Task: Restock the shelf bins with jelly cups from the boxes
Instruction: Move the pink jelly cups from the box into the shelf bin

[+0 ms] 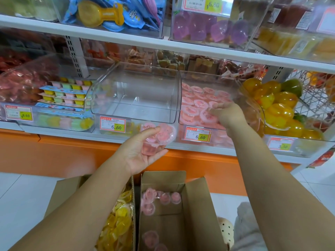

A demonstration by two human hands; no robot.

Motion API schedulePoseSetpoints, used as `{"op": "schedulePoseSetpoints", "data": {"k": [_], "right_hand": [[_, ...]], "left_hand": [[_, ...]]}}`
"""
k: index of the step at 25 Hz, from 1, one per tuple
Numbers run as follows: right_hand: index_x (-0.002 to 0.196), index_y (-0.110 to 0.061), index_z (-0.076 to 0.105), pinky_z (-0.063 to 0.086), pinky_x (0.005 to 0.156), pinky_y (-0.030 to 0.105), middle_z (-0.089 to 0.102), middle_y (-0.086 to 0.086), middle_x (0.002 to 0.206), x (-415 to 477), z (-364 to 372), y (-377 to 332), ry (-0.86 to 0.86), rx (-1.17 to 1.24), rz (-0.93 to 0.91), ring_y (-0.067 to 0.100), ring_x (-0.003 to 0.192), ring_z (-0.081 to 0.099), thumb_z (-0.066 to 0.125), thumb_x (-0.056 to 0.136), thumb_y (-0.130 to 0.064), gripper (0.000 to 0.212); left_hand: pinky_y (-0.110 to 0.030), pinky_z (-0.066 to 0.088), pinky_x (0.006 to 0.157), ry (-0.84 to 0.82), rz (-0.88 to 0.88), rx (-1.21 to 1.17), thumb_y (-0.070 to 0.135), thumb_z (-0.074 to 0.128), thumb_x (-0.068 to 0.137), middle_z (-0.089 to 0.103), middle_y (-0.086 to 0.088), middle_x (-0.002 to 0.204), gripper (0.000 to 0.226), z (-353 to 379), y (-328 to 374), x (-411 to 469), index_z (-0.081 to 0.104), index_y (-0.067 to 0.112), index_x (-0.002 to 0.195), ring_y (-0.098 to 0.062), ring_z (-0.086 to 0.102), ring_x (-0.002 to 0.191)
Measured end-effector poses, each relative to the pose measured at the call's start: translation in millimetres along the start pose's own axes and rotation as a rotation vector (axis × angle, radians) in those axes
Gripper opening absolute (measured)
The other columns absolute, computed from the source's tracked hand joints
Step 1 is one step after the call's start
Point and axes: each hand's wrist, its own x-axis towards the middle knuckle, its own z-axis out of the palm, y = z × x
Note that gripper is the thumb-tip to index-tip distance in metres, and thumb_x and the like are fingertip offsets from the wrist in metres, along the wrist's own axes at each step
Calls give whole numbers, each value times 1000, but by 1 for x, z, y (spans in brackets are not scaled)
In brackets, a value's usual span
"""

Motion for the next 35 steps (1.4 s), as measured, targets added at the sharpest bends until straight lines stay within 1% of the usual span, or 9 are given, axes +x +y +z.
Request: {"op": "schedulePoseSetpoints", "data": {"k": [5, 8, 12, 15, 21, 26, 29, 31, 35], "right_hand": [[100, -8, 69, 55, 60, 27, 68, 7, 103, -2, 1, 3, 22, 17, -58, 16, 68, 60, 71, 85, -14, 16], [96, -14, 72, 48, 80, 29, 69, 2, 109, -6, 1, 0, 0, -141, -197, 17, 90, 61, 61, 92, -18, 12], [134, -26, 56, 16, 119, 42, 48, -5, 144, -13, 12, -6, -203, -492, -480, 22, 141, 32, 37, 103, -30, 36], [141, -35, 45, 3, 118, 54, 33, -12, 153, -20, 22, -5, -313, -643, -450, 21, 148, 14, 28, 104, -39, 40], [133, -21, 58, 30, 100, 21, 49, -2, 144, -26, 17, -10, -362, -443, -470, 15, 133, 43, 41, 102, -19, 35], [128, -26, 61, 30, 103, 24, 53, -7, 139, -26, 12, -8, -217, -329, -472, 10, 129, 45, 49, 99, -26, 31], [108, -21, 71, 42, 84, 21, 68, -9, 105, -34, -3, -26, -77, -298, -556, -7, 87, 56, 56, 96, -29, 22], [96, -14, 73, 44, 63, 19, 71, -3, 83, -48, -10, -39, -269, -300, -486, -4, 60, 56, 58, 94, -35, 26], [100, -3, 70, 45, 50, 23, 68, 10, 69, -68, -6, -41, -609, -172, -223, 14, 53, 60, 66, 87, -38, 37]], "left_hand": [[-37, 62, 60, 1, 2, 3, 18, 81, 62, 68, -16, 113, 70, -2, -1, 3, 57, 18, 128, -25, 74, 77], [-36, 62, 59, -2, -6, 5, 18, 82, 62, 68, -17, 114, 68, 0, -2, 3, 58, 19, 126, -25, 74, 79], [-37, 62, 60, -4, -8, 6, 18, 82, 62, 67, -18, 116, 67, 1, -2, 2, 58, 18, 124, -27, 72, 86], [-36, 62, 59, -1, 0, -2, 17, 82, 62, 66, -18, 118, 70, 0, -1, 0, 57, 20, 127, -27, 73, 84], [-35, 61, 58, -5, 10, 5, 18, 81, 61, 65, -18, 120, 72, -3, 1, -2, 56, 20, 129, -28, 71, 88], [-36, 62, 58, -31, 22, 11, 17, 81, 61, 66, -17, 118, 71, 1, 0, -3, 56, 19, 128, -27, 71, 88], [-33, 61, 59, -90, 81, 34, 18, 79, 62, 69, -12, 109, 66, 9, -2, -3, 57, 20, 124, -21, 73, 80], [-32, 61, 60, -133, 140, 39, 18, 78, 62, 72, -9, 104, 66, 17, -3, -2, 57, 22, 124, -20, 75, 77], [-31, 61, 61, -187, 239, 40, 15, 75, 72, 77, -3, 94, 49, 33, -4, 1, 58, 23, 117, -20, 75, 77]]}}
